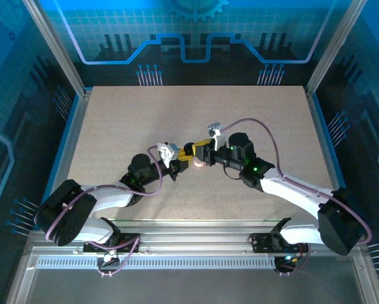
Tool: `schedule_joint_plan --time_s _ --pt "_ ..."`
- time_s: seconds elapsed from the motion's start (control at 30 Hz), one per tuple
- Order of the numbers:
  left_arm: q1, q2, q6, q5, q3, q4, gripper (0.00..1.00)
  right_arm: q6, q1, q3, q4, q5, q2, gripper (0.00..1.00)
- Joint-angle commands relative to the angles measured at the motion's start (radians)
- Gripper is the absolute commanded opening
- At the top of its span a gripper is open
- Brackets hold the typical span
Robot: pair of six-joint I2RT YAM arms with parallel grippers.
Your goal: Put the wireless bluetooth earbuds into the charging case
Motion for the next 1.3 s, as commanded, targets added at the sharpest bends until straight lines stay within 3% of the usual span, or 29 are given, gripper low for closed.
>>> schedule_joint_plan --time_s 0.0,0.33,1.27 --pt "-0.004 -0.012 -0.019 0.018 0.003 0.077 0.18 -0.05 0.018 -0.001 -0.053 -0.02 -0.021 0.23" --pt "-0.004 -0.019 -0.021 0.035 0.01 0.065 0.18 -0.104 0.041 0.073 -0.172 -0.026 0.02 0.24" --pt "-0.004 -0.026 -0.018 0.055 0.012 0.055 0.18 -0.123 0.034 0.103 -0.226 -0.047 0.031 0.29"
